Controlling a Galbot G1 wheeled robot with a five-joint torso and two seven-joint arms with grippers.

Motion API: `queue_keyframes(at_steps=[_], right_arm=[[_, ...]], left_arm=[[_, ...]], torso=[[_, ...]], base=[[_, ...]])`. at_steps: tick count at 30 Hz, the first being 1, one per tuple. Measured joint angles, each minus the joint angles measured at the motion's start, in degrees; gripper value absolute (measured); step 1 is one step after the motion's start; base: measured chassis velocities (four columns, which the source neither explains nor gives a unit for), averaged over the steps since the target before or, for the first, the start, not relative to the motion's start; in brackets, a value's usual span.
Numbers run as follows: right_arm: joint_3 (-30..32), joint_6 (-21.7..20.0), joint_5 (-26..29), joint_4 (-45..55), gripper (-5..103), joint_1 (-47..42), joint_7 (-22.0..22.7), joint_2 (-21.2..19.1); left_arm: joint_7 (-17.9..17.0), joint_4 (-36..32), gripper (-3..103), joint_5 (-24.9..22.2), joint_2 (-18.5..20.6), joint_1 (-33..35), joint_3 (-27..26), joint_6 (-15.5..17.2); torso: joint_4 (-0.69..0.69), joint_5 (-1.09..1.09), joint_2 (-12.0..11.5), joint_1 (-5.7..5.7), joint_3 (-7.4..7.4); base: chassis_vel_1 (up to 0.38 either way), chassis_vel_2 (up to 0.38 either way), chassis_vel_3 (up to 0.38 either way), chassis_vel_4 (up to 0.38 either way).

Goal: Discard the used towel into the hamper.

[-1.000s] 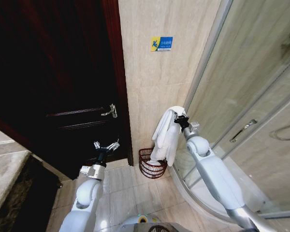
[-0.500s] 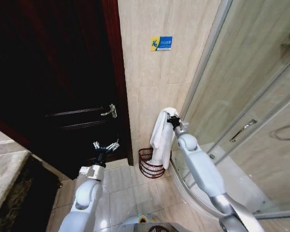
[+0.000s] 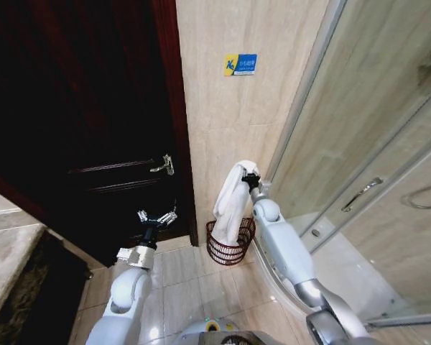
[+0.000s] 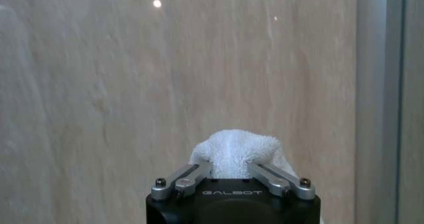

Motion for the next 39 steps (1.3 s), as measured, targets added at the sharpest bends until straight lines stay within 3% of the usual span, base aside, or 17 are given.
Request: queue_keyframes(at_steps=[34,39], right_arm=[[0.92,-0.44,-2.0,2.22,7,-2.19,-0.11,-1.87],[0.89,-0.53,-1.99,2.05,7,-2.14,-0.06,-1.57]], left_arm=[[0.83,0.09,100,0.33,-0.28,0.63,-0.02,0.32],[1.2,0.05,100,0.51,-0.23,0.9,-0.17,0.3]], torso=[[0.0,-0.01,-0.06,0.0,-0.01],[0.0,0.0,-1.48,-0.62,-0.74]], base=[[-0.009,0.007,0.007,-0.006],[0.0,0.0,0.0,0.0]])
